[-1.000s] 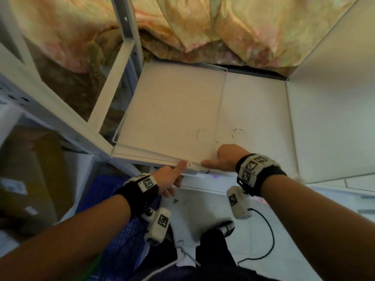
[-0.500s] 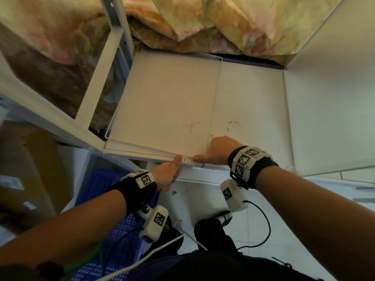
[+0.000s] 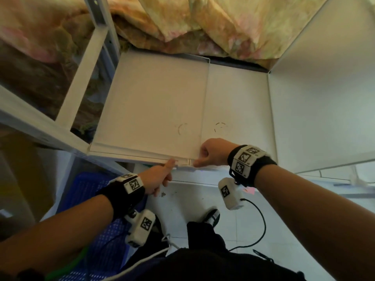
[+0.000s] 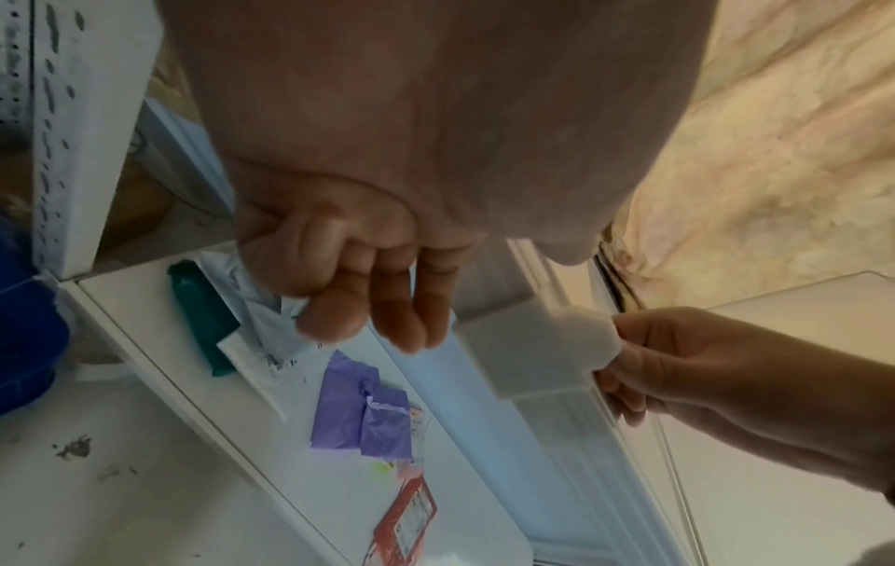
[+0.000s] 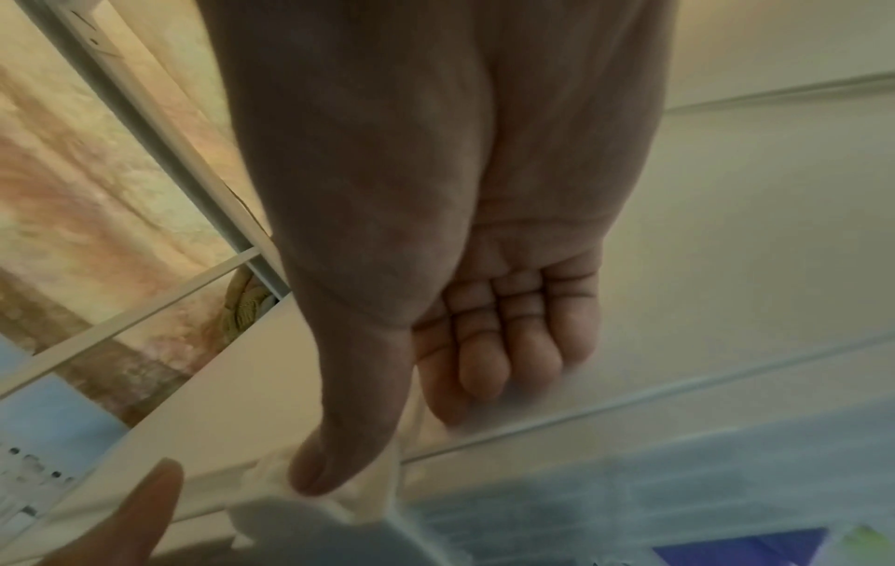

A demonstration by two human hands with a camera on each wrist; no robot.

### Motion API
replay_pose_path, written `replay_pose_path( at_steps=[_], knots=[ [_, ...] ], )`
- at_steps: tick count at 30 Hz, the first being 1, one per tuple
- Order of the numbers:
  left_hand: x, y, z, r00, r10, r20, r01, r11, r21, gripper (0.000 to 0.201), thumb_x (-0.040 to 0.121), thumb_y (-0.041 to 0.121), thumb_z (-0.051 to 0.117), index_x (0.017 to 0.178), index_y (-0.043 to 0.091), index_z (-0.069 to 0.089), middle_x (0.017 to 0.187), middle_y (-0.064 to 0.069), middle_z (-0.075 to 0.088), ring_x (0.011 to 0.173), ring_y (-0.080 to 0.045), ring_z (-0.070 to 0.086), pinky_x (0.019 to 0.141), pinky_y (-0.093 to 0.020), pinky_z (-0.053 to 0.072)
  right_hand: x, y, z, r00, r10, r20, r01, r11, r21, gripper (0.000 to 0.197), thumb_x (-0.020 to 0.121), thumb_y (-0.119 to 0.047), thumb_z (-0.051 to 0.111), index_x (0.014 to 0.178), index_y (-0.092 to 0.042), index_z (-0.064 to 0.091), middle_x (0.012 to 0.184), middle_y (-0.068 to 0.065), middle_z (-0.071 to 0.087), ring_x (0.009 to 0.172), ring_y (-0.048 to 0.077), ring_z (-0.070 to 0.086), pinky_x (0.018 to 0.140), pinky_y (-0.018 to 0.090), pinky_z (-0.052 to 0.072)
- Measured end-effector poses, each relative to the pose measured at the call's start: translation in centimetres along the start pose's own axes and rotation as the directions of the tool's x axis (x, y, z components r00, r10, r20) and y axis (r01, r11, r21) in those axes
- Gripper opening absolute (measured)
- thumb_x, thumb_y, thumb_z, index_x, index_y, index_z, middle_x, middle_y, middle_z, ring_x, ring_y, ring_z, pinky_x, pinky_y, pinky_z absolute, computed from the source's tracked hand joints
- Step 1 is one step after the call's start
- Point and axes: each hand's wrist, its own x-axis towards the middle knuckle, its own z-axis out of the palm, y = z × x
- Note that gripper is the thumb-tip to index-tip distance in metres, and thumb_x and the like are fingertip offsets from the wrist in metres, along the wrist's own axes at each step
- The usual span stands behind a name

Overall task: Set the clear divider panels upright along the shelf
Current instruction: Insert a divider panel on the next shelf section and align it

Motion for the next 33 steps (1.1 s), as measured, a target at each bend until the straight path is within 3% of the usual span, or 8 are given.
replay_pose_path(
  at_steps=[3,6,9,14,19,25,30,33],
  knots=[
    [-0.5,0.2,1.2,0.999,-0.036,0.033,0.033,0.995,0.094,0.071,0.09,0.072,0.021,0.118,0.014,0.051,0.098,-0.005,0.065,0.049,-0.021,0.054,0.044,-0.023,0.034,0.1,-0.1,0.2,1.0,-0.009,0.003,0.009,1.0,-0.004,0.047,0.072,-0.066,0.07,0.073,-0.02,0.06,0.069,-0.006,0.06,0.065,0.014,0.054,0.057,0.025,0.038],
    [-0.1,0.6,2.8,0.996,-0.028,0.085,0.019,0.994,0.107,0.077,0.088,0.075,0.018,0.129,0.017,0.045,0.102,-0.004,0.066,0.058,-0.025,0.059,0.049,-0.026,0.035,0.0,0.0,0.6,0.999,-0.008,-0.033,0.009,1.0,0.01,0.051,0.072,-0.065,0.07,0.075,-0.016,0.062,0.066,-0.004,0.06,0.064,0.016,0.054,0.054,0.024,0.036],
    [-0.1,0.7,2.9,0.997,-0.011,0.077,0.004,0.997,0.083,0.073,0.089,0.073,0.018,0.126,0.018,0.048,0.103,-0.004,0.067,0.06,-0.023,0.062,0.051,-0.027,0.035,-0.2,-0.2,0.9,0.997,-0.003,-0.075,0.007,0.999,0.047,0.05,0.071,-0.063,0.073,0.076,-0.014,0.063,0.067,-0.003,0.059,0.064,0.015,0.053,0.053,0.023,0.036],
    [-0.3,0.0,0.9,1.0,0.012,-0.024,-0.012,1.0,-0.015,0.069,0.091,0.069,0.024,0.119,0.013,0.053,0.101,-0.006,0.068,0.056,-0.021,0.059,0.043,-0.023,0.03,-0.6,-0.8,0.7,0.994,0.034,-0.105,-0.029,0.998,0.053,0.052,0.066,-0.064,0.076,0.065,-0.017,0.055,0.062,-0.005,0.057,0.056,0.011,0.05,0.05,0.021,0.034],
    [-0.3,-0.3,0.1,0.999,0.033,-0.029,-0.033,0.999,0.0,0.073,0.091,0.07,0.024,0.119,0.009,0.051,0.1,-0.007,0.068,0.06,-0.023,0.061,0.044,-0.024,0.034,-0.3,-1.9,2.5,0.976,0.082,-0.204,-0.088,0.996,-0.019,0.072,0.057,-0.089,0.053,0.071,-0.019,0.06,0.065,-0.003,0.064,0.06,0.016,0.061,0.055,0.029,0.052],
    [-0.2,-0.5,0.2,0.999,0.013,-0.039,-0.014,1.0,-0.022,0.075,0.087,0.074,0.026,0.116,0.01,0.053,0.097,-0.006,0.07,0.059,-0.022,0.061,0.047,-0.026,0.034,0.2,-0.7,0.5,0.996,0.036,-0.086,-0.032,0.998,0.047,0.061,0.079,-0.074,0.052,0.074,-0.013,0.055,0.071,0.001,0.058,0.064,0.018,0.051,0.06,0.029,0.04],
    [-0.2,-0.4,0.7,0.999,-0.001,-0.04,-0.001,0.998,-0.065,0.076,0.088,0.072,0.026,0.118,0.007,0.05,0.099,-0.009,0.068,0.052,-0.021,0.059,0.042,-0.022,0.028,0.6,-1.6,0.4,0.996,0.063,-0.061,-0.062,0.998,0.012,0.064,0.072,-0.08,0.055,0.063,-0.017,0.049,0.061,-0.004,0.053,0.056,0.013,0.05,0.052,0.026,0.036],
    [-0.3,0.0,0.7,0.999,-0.029,-0.02,0.027,0.996,-0.089,0.078,0.087,0.073,0.025,0.12,0.006,0.048,0.101,-0.011,0.067,0.049,-0.02,0.059,0.043,-0.022,0.025,0.7,-2.0,0.5,0.993,0.089,-0.076,-0.089,0.996,-0.002,0.062,0.067,-0.083,0.057,0.064,-0.022,0.045,0.064,-0.005,0.053,0.059,0.012,0.05,0.051,0.026,0.036]
  ],
)
